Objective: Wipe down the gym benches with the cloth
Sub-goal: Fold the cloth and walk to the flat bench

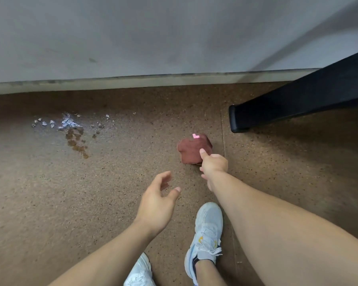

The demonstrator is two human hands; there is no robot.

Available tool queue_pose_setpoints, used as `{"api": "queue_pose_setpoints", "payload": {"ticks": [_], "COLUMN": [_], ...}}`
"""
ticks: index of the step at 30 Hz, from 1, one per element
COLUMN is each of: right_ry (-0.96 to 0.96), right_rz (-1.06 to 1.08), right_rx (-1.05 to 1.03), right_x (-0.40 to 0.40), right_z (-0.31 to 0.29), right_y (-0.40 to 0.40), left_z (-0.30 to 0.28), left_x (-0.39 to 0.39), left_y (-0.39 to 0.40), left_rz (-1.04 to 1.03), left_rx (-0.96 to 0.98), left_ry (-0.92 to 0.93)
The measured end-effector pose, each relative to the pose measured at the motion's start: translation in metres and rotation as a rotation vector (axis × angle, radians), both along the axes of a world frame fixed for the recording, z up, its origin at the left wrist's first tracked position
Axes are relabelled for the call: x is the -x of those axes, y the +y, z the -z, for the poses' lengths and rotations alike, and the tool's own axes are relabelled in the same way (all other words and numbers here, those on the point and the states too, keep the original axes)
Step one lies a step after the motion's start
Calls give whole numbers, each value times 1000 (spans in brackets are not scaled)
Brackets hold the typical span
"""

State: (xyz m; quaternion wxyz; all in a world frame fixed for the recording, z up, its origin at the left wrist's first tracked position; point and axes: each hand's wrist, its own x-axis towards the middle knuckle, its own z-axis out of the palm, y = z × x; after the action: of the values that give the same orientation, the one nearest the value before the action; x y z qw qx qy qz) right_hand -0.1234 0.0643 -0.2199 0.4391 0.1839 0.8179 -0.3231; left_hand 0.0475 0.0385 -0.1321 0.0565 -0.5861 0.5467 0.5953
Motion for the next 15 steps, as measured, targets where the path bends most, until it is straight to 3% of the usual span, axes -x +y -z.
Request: {"api": "queue_pose_setpoints", "payload": {"ticks": [5, 8, 12, 15], "right_ry": [78, 205, 366, 298], "right_rz": [90, 5, -202, -471], "right_rx": [55, 67, 192, 291], "right_x": [-2, -10, -49, -89], "right_z": [-9, -41, -145, -244], "right_y": [-2, 5, 30, 59], "left_z": [-9, -31, -99, -167], "left_x": [-16, -19, -24, -30], "left_y": [11, 17, 24, 19], "left_rz": [-7, -39, -236, -428], "left_rx": [15, 14, 16, -37], "left_ry": [-53, -62, -29, -27]}}
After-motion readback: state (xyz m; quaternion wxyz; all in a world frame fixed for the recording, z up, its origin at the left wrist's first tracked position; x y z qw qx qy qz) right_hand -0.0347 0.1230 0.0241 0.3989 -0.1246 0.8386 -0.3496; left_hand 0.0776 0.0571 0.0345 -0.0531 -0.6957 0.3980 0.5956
